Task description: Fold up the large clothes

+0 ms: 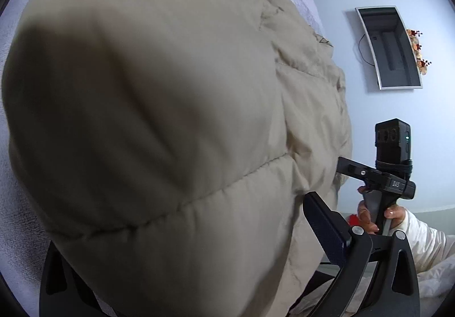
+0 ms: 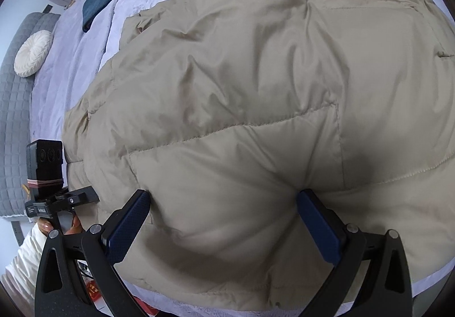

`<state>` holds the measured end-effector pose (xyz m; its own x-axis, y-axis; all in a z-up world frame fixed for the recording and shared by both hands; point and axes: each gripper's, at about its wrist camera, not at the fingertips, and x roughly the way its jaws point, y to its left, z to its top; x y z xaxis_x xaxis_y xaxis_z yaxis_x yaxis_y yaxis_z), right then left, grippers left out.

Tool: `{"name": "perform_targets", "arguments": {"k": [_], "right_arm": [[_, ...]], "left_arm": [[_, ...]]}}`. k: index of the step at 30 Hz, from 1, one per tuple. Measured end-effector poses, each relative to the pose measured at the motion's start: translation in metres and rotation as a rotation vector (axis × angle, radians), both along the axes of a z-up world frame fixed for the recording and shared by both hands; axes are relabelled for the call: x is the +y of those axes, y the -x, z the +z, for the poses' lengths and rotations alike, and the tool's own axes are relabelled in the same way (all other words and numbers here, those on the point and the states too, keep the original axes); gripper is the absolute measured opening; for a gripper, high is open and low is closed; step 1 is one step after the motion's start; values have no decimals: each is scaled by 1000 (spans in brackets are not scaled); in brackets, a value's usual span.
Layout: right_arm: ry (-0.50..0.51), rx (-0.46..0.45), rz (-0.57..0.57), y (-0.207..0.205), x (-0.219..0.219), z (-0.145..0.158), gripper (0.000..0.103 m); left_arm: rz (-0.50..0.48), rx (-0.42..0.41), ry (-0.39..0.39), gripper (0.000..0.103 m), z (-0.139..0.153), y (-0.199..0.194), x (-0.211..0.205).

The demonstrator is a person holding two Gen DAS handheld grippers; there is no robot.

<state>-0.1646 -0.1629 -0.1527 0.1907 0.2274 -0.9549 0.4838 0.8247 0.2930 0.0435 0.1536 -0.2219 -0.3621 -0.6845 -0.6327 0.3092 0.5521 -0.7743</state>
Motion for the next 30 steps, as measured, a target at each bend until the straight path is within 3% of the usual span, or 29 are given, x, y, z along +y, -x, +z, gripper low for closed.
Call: {"name": "perform_targets", "arguments": {"k": [2,3,4,6,14,20,22,24,25,30], "right_arm": [[0,-1,-3,0,0,0,103],[1,-2,-5,0,-1,0,103],[1,-3,-8,0,-1,0,103],[1,-2,-12,-1,-2,0,103],[-52,-14,-39,0,-10,14,103],[-7,-99,-62,8,-21,44,102],[12,-133,-77,8,-26,49,81],[5,-131,-94,6,-34,46,18],[5,-137,-102,5,-38,45,12],[-30,-160,-46,-9,-48,27,9]], "left_arm": [[-28,-2,8,79,6,1,-6],[-50,-2,-1,57,11,3,-9],[-59,-1,0,46,15,4,-12],[-64,-17,16,35,29,7,-6],[-22,-54,53,31,80,15,-11],[-11,-75,10,31,100,20,-23],[-7,-82,-12,31,108,22,-28],[1,-91,-28,31,115,26,-34],[4,-96,-35,31,119,27,-35],[23,-156,-95,31,154,53,-58]]}}
